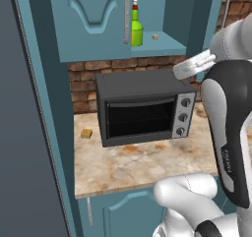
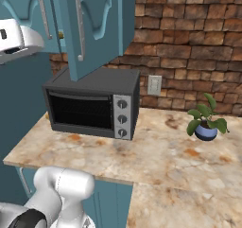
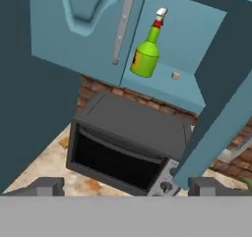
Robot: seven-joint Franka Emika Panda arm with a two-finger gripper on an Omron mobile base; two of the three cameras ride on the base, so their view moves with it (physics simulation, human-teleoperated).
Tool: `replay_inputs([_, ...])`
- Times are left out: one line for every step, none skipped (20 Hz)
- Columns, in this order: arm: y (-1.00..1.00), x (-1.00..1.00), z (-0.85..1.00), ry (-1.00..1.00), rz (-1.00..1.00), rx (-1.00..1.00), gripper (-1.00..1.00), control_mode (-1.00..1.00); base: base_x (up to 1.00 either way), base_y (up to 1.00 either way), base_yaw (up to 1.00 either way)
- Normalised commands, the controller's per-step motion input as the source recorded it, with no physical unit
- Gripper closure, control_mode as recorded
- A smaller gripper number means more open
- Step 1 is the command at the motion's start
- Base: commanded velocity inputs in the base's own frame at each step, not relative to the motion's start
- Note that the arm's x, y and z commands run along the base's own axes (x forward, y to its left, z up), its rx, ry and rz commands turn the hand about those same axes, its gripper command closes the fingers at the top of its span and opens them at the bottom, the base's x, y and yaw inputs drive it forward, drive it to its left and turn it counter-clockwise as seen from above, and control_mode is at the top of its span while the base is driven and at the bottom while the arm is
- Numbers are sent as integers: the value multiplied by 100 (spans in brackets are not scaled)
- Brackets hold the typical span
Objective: Pick the sponge and spray from the cabinet and place them on the counter.
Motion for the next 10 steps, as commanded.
replay_inputs([32,51,0,9,-11,-23,-100,-100,0,0,0])
replay_inputs([36,52,0,7,-10,-24,-100,-100,0,0,0])
replay_inputs([36,54,0,7,-10,-24,-100,-100,0,0,0])
replay_inputs([33,54,0,6,-10,-25,-100,-100,0,0,0])
replay_inputs([31,51,0,5,-9,-26,-100,-100,0,0,0])
replay_inputs([22,46,0,5,-9,-27,-100,-100,0,0,0])
replay_inputs([11,38,0,5,-8,-27,-100,-100,0,0,0])
replay_inputs([0,27,0,5,-7,-27,-100,-100,0,0,0])
replay_inputs([0,29,0,5,-6,-28,-100,-100,0,0,0])
replay_inputs([0,32,0,6,-6,-28,-100,-100,0,0,0])
